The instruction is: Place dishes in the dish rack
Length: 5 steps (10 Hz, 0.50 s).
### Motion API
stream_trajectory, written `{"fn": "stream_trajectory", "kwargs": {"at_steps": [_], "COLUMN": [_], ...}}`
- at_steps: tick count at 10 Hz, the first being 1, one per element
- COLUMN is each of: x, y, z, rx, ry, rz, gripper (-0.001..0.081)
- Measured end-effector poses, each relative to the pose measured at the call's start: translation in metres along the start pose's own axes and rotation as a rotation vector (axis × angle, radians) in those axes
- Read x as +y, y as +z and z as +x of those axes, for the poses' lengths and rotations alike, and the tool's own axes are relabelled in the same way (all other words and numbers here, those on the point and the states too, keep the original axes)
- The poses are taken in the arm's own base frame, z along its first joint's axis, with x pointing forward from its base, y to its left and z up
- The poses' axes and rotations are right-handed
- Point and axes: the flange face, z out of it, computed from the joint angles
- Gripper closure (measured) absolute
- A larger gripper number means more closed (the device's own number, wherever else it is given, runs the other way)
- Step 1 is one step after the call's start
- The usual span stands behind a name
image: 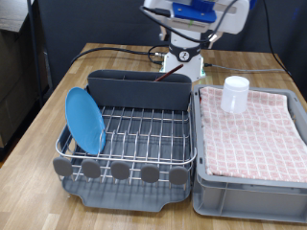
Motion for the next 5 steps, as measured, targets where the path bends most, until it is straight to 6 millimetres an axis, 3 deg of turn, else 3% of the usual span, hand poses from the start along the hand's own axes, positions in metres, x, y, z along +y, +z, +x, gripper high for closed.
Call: {"fn": "stream_trajectory", "kwargs": {"at_steps": [5], "x": [-0.063], "y": [-0.02], "z": [-0.067], "rx": [-0.041], "ry": [0.109], "rz": [0.013], "gripper": [0.0003]}}
